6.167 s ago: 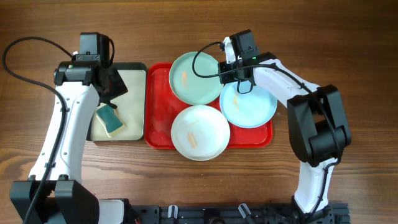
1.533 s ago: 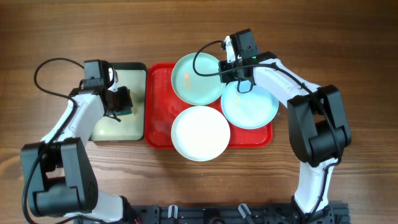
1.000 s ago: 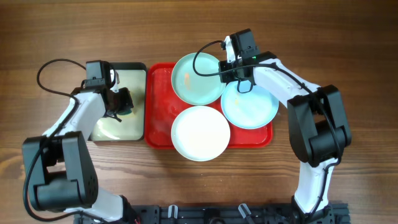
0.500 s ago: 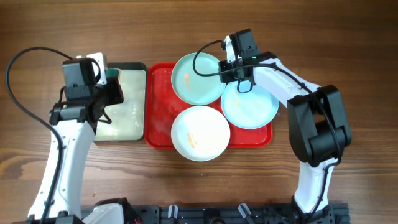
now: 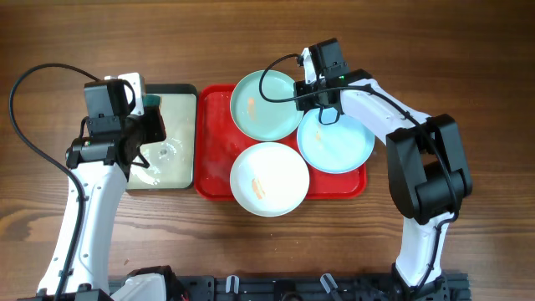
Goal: Clean dirty plates on tray and stack at the side
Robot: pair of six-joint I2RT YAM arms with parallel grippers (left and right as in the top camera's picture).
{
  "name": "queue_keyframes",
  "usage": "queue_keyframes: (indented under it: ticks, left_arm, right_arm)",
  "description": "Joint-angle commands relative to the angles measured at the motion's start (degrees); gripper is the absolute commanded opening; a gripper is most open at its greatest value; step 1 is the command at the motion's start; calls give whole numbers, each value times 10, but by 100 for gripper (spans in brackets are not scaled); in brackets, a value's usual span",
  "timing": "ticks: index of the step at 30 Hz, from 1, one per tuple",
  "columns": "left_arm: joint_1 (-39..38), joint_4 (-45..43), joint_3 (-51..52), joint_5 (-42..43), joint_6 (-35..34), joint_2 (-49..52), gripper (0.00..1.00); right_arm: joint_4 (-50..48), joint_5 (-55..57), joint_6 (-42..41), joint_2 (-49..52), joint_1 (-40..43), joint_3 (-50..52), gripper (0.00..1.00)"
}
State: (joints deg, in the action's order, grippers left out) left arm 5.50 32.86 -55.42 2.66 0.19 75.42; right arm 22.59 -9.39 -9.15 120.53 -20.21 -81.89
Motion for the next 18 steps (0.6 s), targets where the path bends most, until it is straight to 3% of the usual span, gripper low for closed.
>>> queue_keyframes:
  ticks: [1, 11, 15, 18]
  left_arm:
    - [-4, 4, -8, -8, 11, -2, 4]
    - [-4, 18, -8, -7, 1, 20, 4]
    - [-4, 41, -8, -7, -106, 27, 4]
    - [-7, 39, -7, -7, -143, 27, 4]
  right_arm:
    - [-5, -3, 0, -10, -1, -2, 4]
    - [-5, -3, 0, -10, -1, -2, 4]
    - [-5, -3, 0, -10, -1, -2, 4]
    - [-5, -3, 0, -10, -1, -2, 4]
